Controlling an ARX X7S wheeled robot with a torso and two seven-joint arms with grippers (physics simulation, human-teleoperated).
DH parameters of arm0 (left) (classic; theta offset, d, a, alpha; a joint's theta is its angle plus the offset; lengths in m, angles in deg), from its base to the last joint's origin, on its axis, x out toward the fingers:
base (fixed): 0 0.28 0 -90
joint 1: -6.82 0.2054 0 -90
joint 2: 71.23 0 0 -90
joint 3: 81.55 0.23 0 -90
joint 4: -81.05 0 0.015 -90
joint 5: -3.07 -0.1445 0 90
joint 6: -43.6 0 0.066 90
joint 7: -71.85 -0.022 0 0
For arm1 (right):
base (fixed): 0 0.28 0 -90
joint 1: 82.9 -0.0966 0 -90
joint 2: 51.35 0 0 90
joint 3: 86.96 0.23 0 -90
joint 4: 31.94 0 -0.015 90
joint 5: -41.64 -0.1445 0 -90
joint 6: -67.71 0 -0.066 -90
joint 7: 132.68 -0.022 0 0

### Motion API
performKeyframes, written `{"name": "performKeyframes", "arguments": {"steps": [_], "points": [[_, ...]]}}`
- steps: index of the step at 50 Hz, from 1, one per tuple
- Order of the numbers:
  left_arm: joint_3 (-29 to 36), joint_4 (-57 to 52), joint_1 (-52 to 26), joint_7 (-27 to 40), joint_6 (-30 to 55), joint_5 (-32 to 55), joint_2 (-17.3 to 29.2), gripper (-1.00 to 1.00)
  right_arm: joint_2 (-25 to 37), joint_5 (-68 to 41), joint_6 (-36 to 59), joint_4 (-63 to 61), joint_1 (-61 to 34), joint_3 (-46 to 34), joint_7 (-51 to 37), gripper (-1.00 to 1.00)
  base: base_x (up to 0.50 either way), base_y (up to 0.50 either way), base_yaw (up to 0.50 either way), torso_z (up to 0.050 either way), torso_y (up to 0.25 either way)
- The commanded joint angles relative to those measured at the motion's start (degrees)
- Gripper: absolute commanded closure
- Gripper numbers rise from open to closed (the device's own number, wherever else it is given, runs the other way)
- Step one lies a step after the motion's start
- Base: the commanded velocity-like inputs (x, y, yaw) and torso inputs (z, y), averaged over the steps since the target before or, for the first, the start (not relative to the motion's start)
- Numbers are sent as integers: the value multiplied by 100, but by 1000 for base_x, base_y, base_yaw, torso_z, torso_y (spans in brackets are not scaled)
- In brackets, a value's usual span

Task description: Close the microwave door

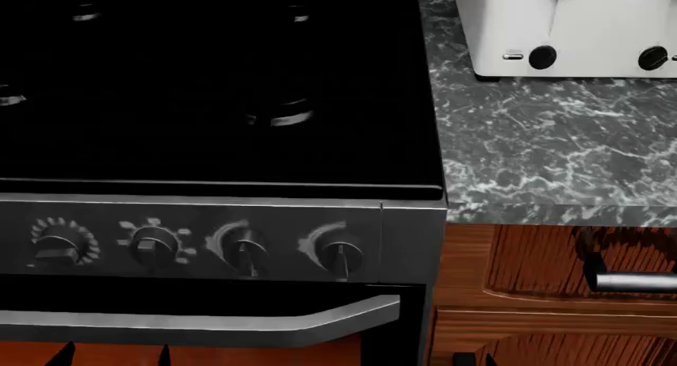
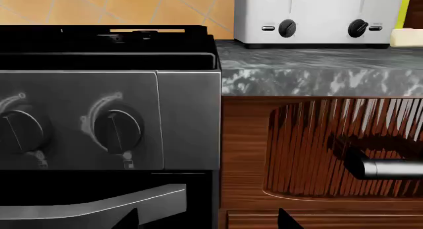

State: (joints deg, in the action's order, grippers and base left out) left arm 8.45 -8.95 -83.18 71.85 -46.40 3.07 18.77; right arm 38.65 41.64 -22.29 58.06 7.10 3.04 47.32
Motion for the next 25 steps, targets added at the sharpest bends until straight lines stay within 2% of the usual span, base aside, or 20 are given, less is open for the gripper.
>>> {"name": "performKeyframes", "arguments": {"steps": [1, 25], "points": [[104, 8, 3, 109, -15, 87, 90, -100, 104, -142, -40, -1, 17, -113, -34, -100, 0, 0, 0, 0, 0], [465, -6, 4, 443, -45, 377, 383, -100, 391, -523, -232, 104, -17, -436, -331, -100, 0, 0, 0, 0, 0]]}}
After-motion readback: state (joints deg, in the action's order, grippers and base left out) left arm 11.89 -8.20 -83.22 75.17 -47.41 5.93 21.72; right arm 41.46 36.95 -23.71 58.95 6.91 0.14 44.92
